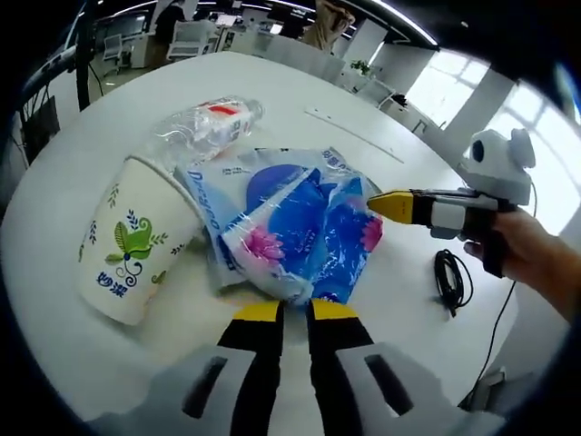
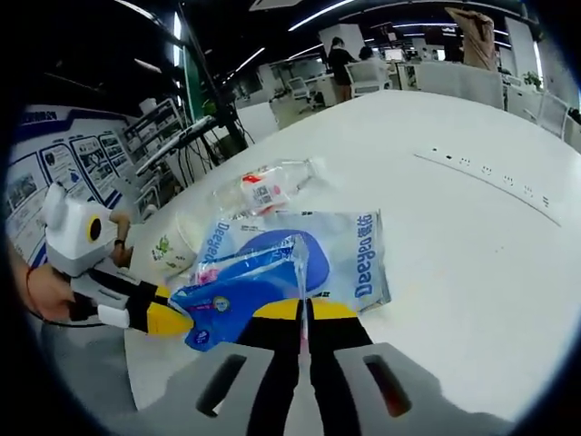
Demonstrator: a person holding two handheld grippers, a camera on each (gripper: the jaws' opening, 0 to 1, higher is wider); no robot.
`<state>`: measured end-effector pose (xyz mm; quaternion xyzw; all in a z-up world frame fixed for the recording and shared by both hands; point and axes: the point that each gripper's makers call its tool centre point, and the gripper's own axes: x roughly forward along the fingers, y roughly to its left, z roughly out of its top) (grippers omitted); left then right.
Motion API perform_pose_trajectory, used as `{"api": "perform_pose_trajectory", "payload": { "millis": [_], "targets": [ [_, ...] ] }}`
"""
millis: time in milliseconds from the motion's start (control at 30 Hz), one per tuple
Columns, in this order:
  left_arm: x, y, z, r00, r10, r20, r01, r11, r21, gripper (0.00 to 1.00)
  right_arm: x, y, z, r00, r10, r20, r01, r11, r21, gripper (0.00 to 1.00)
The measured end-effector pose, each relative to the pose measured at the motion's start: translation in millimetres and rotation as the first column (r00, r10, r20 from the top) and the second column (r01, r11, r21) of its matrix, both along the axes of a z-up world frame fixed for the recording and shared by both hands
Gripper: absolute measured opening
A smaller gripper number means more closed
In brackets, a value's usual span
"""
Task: Arrange the tabletop items into an orderly group along one side of the table until the central work area is clear of visible clutter.
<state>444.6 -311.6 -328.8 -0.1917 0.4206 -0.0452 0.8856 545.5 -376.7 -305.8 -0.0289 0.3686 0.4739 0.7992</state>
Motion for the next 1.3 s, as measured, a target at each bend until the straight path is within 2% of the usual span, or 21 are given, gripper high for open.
{"api": "perform_pose_trajectory", "payload": {
  "millis": [367,833,1033,1300],
  "targets": [
    [-0.2,-0.7,4.5,1.000,-0.027,0.000,0.027,1.000,0.004,0.00,-3.2,-9.6,11.8,1.000,-0.014,0.001,0.014,1.000,0.014,0.00],
    [9.6,-13.6,27.9,0.994,-0.103,0.040,0.103,0.995,-0.004,0.00,-4.6,-32.2,42.3,0.997,-0.073,0.028,0.071,0.996,0.060,0.00],
    [19.2,-24.3,41.4,0.984,-0.166,0.066,0.166,0.986,0.006,0.00,-0.9,-48.0,60.1,0.991,-0.128,0.049,0.123,0.989,0.087,0.00],
    [39.3,-44.2,59.5,0.965,-0.246,0.097,0.246,0.969,0.008,0.00,6.4,-78.6,73.8,0.976,-0.205,0.073,0.196,0.975,0.106,0.00]
  ]
}}
